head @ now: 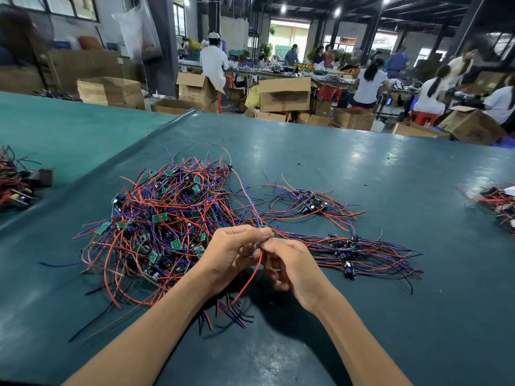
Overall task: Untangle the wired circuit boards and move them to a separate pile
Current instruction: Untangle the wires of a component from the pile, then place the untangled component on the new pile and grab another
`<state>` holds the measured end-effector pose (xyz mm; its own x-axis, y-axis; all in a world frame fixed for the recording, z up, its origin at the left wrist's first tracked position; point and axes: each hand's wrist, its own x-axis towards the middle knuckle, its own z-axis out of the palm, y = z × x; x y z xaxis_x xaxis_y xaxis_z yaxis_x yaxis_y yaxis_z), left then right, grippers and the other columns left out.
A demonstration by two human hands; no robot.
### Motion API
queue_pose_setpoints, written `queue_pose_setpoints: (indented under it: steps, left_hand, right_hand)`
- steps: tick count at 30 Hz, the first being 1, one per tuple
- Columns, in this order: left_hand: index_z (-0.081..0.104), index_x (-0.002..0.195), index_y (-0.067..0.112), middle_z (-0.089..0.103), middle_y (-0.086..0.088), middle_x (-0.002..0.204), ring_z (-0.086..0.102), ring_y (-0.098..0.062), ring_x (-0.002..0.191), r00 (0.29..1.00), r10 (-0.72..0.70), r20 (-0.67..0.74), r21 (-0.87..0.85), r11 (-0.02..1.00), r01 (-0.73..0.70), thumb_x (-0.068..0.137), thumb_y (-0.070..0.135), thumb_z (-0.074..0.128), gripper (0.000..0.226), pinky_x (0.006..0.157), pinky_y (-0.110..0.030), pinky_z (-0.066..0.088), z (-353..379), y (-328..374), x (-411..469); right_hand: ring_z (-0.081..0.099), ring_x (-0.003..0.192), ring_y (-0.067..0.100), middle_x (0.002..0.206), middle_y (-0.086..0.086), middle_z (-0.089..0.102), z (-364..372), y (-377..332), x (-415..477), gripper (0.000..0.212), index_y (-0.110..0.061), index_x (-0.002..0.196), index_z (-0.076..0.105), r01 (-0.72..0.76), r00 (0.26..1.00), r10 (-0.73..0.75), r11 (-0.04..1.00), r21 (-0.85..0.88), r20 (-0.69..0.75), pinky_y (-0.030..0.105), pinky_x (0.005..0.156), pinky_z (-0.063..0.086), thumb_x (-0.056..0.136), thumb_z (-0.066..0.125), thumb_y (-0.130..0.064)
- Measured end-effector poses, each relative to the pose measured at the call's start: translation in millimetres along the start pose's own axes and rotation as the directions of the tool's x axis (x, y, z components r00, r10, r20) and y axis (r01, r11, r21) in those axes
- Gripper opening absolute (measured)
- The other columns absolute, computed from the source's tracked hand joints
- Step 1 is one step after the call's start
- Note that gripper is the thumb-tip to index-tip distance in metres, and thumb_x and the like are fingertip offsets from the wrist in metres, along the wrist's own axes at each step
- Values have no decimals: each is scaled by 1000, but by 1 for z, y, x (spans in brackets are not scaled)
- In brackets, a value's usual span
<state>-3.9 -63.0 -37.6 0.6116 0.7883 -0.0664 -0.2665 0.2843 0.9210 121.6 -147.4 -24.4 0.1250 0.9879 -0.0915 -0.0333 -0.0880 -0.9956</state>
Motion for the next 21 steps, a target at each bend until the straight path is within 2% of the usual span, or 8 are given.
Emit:
queue_pose_setpoints:
  steps: [2,4,7,12,21]
  left_hand:
    - [60,103,-22,37,-7,70,43,-7,48,1000,14,-10,-14,1000,-15,66,25,87,66,49,-15,44,-1,-1,1]
    - [66,100,-16,36,-7,70,42,-6,47,1000,15,-5,-20,1000,-15,68,28,84,57,48,-14,43,-1,-1,2]
    - [73,93,-4,33,-9,72,37,-13,51,1000,13,-6,-32,999,-14,72,31,82,42,49,-17,40,1,0,1]
    - [76,87,-1,16,-5,66,16,-18,59,996,49,-72,-59,997,-53,73,33,82,38,45,-24,33,1,1,6]
    - [79,82,3,12,-2,64,21,-11,51,990,35,-136,-111,992,-51,72,32,84,31,50,-25,39,-1,-2,17]
  right_hand:
    - [35,48,9,65,1,48,4,0,-2,26,-23,78,75,8,1000,-8,1000,-2,-12,17,43,19,86,58,-41]
    - [32,47,9,61,-3,42,6,-1,-5,26,-25,75,74,13,1000,-13,1000,-1,-13,16,41,20,93,58,-36]
    - [30,41,9,58,-3,42,3,-5,-9,35,-23,66,71,3,1000,-3,1000,-3,-15,14,40,20,99,59,-28]
    - [26,38,8,54,-1,42,0,-3,-23,30,-12,75,75,-3,1000,2,1000,26,25,13,40,19,98,61,-24]
    - [23,40,10,56,1,40,-15,-1,-57,28,-10,77,74,-111,990,112,994,-25,88,14,39,19,96,63,-27]
